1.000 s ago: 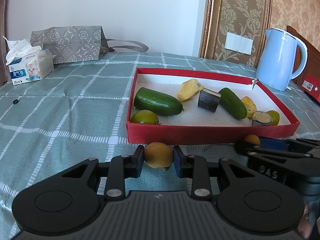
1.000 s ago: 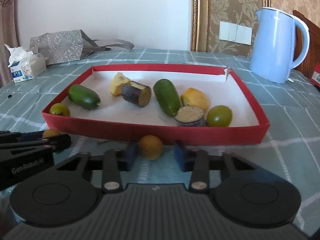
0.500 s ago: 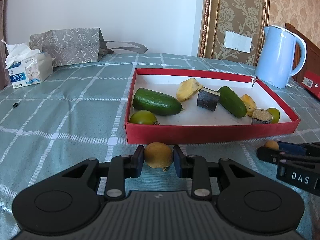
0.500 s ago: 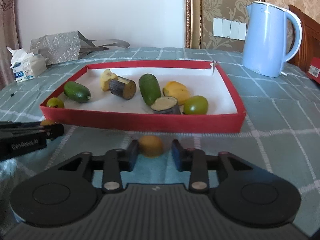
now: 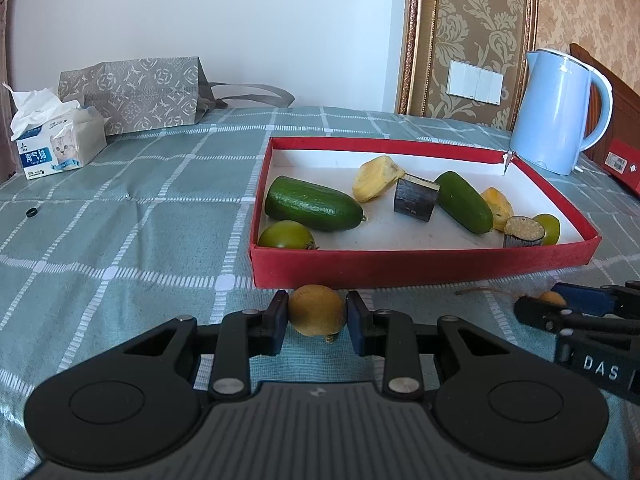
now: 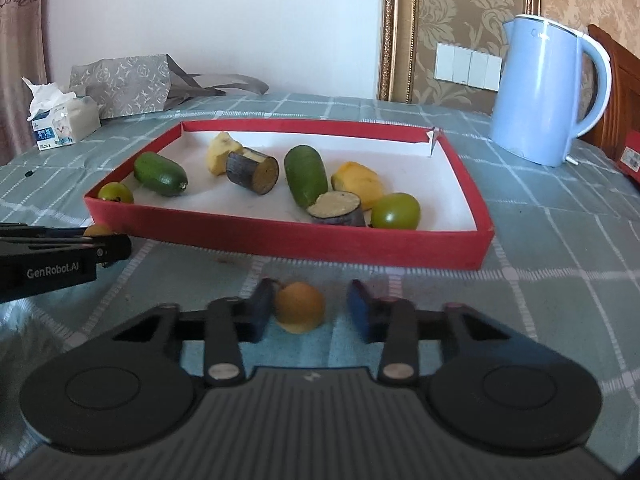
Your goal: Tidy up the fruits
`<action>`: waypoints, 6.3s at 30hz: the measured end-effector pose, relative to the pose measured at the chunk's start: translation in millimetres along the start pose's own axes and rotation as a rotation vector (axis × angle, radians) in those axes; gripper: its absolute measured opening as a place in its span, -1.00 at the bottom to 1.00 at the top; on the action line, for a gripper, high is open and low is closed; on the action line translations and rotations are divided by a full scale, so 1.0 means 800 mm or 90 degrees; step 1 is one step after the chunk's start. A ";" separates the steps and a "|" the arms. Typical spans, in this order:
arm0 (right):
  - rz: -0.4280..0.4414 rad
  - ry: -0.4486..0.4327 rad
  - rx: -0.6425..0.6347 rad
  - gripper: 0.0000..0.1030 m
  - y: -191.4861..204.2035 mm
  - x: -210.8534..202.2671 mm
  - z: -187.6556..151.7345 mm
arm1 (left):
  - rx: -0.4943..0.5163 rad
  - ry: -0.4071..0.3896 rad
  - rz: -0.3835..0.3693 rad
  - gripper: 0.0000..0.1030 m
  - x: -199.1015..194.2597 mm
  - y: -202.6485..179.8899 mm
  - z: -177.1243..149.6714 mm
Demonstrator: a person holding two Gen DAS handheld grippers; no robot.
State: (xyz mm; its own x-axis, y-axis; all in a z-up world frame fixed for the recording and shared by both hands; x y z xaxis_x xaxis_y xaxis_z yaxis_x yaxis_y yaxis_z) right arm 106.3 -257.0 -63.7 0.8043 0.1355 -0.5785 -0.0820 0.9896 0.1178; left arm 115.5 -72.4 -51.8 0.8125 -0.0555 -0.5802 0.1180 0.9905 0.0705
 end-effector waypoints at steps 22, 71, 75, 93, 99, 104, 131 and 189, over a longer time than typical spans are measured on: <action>0.021 -0.029 0.098 -0.51 -0.062 -0.011 0.007 | 0.003 -0.065 -0.031 -0.41 -0.032 -0.013 0.012; 0.044 -0.013 0.114 -0.51 -0.063 -0.003 0.007 | 0.010 -0.089 -0.017 0.44 0.040 -0.035 0.071; 0.043 -0.015 0.113 -0.51 -0.063 -0.004 0.007 | -0.003 -0.106 -0.005 0.44 0.014 -0.019 0.053; 0.025 -0.019 0.109 -0.51 -0.063 -0.005 0.006 | 0.014 -0.051 -0.063 0.53 -0.019 -0.026 -0.003; 0.028 -0.033 0.088 -0.51 -0.054 -0.016 0.009 | -0.003 -0.012 -0.072 0.53 -0.005 -0.024 -0.009; 0.017 -0.050 0.072 -0.51 -0.058 -0.027 0.023 | 0.010 -0.010 -0.062 0.57 0.000 -0.030 -0.006; -0.074 -0.051 0.012 -0.51 -0.082 0.099 0.142 | 0.033 -0.001 -0.066 0.77 0.005 -0.037 -0.003; 0.123 0.050 -0.127 1.00 -0.012 -0.029 -0.023 | 0.059 0.023 -0.023 0.98 0.013 -0.045 -0.003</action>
State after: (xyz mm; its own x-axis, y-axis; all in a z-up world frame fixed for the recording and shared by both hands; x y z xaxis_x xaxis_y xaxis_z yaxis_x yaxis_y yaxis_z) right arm 78.0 -268.9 -66.2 0.7153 0.3186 -0.6219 -0.3497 0.9338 0.0762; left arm 118.4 -108.3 -62.0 0.7854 -0.0853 -0.6131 0.2010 0.9719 0.1222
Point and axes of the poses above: each gripper's, at about its wrist camera, not at the fingertips, and x roughly the way its jaws point, y to its left, z to its top, the point moved 5 cm from there along x, roughly the way its jaws point, and after that the axes turned 8 degrees about x, right-handed, at the moved point
